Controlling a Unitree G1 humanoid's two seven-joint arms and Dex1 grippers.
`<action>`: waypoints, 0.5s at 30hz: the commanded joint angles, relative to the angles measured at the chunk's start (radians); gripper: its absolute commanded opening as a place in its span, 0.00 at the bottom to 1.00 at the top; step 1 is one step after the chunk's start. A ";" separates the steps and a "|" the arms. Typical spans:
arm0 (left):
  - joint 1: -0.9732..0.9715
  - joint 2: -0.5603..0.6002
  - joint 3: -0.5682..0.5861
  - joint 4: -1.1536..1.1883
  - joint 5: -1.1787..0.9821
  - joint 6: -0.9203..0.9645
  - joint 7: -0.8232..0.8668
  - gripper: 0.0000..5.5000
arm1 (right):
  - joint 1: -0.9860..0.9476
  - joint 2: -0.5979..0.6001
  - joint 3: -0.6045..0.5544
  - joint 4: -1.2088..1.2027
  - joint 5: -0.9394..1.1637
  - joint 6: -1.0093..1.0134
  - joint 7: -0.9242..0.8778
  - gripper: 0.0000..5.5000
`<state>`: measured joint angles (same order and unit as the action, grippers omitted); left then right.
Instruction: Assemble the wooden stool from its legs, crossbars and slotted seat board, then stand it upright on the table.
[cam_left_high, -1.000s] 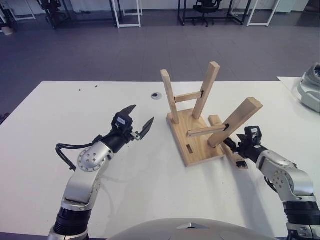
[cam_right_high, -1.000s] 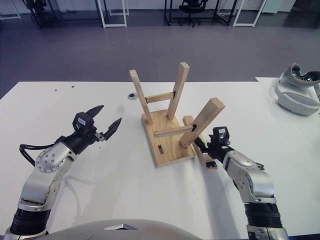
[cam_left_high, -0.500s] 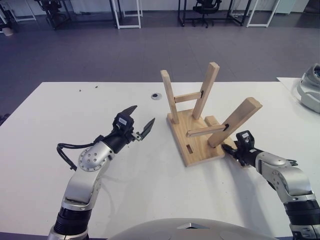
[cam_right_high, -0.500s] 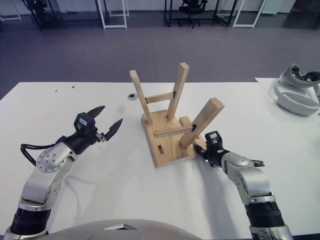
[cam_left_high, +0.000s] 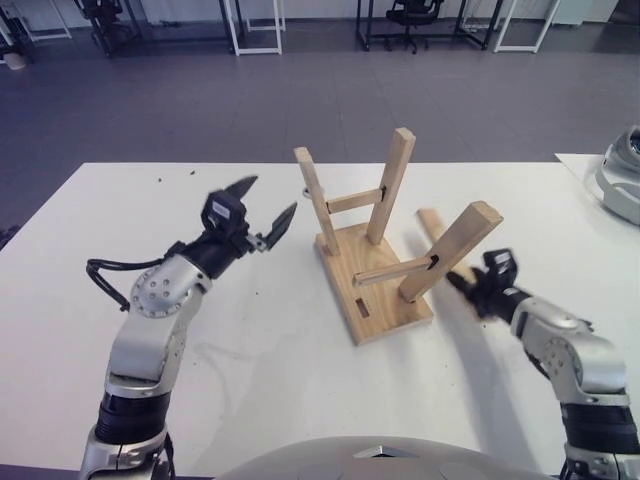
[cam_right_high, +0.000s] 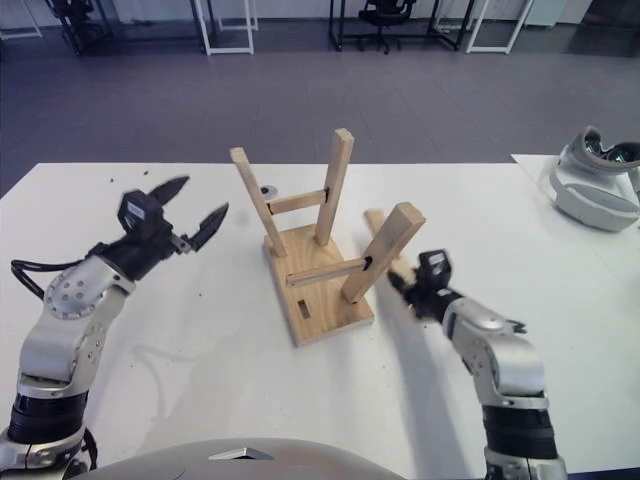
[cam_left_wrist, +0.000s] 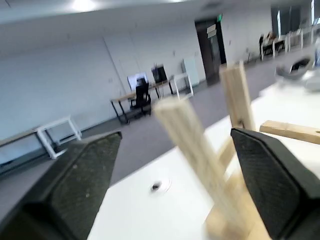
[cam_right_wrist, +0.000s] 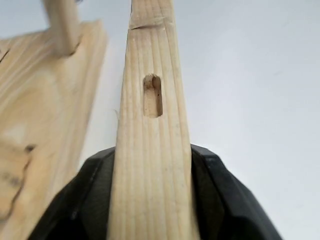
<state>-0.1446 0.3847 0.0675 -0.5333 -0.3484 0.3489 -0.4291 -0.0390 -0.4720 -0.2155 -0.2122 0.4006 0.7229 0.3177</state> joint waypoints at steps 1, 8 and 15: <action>-0.271 -0.125 0.079 -0.101 -0.346 0.095 0.113 0.73 | -0.274 -0.108 -0.061 0.024 -0.057 -0.283 0.064 0.38; -0.650 -0.242 0.145 0.150 -0.629 0.124 0.231 0.73 | -0.618 -0.063 0.211 -0.175 -0.125 -0.557 0.240 0.38; -0.669 -0.251 0.130 0.160 -0.706 0.150 0.239 0.53 | -0.607 -0.019 0.286 -0.183 -0.206 -0.621 0.242 0.38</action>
<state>-0.8071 0.1294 0.2048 -0.3569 -1.0374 0.4804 -0.1953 -0.6352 -0.4910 0.0714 -0.4032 0.1978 0.1115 0.5542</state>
